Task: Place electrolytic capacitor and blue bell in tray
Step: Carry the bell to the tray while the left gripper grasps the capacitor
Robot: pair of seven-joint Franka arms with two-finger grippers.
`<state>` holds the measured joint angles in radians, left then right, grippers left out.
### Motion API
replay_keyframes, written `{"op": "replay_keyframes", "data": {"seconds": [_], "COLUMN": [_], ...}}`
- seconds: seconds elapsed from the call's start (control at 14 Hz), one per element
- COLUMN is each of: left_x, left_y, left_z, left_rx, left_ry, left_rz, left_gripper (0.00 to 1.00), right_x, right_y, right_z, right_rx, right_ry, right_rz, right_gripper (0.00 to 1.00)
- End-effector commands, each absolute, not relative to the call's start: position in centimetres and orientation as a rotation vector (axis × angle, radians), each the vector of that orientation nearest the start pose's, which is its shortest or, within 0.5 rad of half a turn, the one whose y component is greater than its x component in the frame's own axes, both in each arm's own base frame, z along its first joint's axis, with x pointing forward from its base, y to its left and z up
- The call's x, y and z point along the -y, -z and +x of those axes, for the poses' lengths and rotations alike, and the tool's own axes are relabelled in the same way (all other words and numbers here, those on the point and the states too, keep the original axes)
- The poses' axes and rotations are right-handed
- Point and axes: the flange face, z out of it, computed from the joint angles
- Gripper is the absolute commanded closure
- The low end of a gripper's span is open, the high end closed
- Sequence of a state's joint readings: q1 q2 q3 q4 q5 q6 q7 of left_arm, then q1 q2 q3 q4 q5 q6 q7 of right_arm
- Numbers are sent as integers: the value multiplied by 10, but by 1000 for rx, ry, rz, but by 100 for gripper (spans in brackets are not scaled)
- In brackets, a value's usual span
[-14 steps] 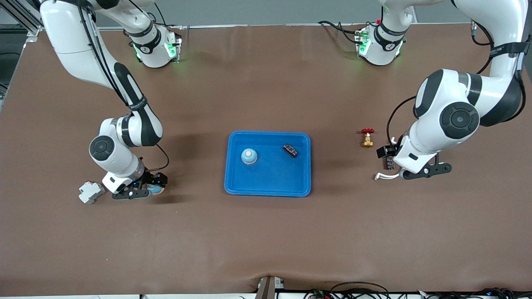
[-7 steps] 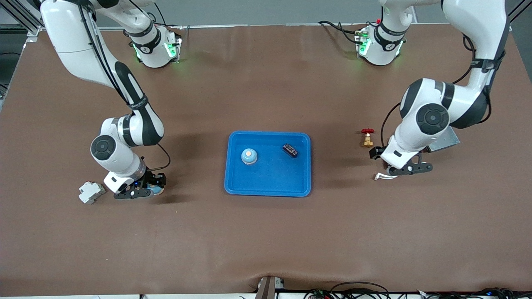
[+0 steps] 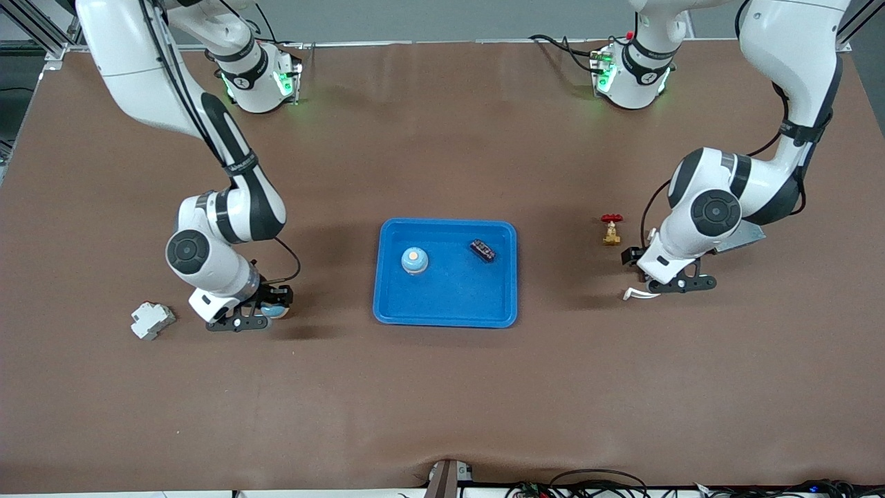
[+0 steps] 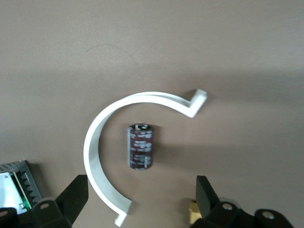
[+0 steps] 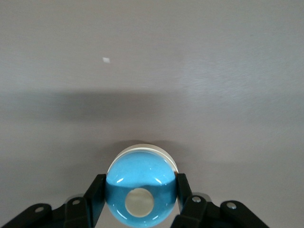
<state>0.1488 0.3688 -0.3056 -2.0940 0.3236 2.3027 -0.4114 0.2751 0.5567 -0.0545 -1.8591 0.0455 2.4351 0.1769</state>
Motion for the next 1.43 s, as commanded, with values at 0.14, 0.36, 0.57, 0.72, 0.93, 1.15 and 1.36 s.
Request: {"op": "replay_keyframes", "data": {"seconds": [0.14,0.36,0.57,0.72,0.93,1.15,1.36], "left_x": [71,77,77,77,78,81,81], "left_y": [-214,-209,-198,-193,-188,-182,-178], "left_z": [583,585,589,588,586,584,583], "left_rx": [57,79,92,99,102,124,126], "left_ry": [-143,-147,-169,-182,-193,-208,-219], "left_rz": [-3019,-3024,-3035,-3034,-3034,-3033,-3032], "left_gripper": [0,0,0,0,0,0,0], "right_x": [-233,-296,-352,-377,-406,-418,-431], "right_y": [-253,-279,-279,-270,-260,-241,-231], "right_z": [615,610,600,595,584,574,573], "right_rx": [-220,-402,-536,-592,-635,-679,-706], "right_ry": [46,56,70,70,70,60,63], "right_rz": [-3110,-3078,-3043,-3031,-3021,-3028,-3022], "right_gripper": [100,100,100,100,100,100,100]}}
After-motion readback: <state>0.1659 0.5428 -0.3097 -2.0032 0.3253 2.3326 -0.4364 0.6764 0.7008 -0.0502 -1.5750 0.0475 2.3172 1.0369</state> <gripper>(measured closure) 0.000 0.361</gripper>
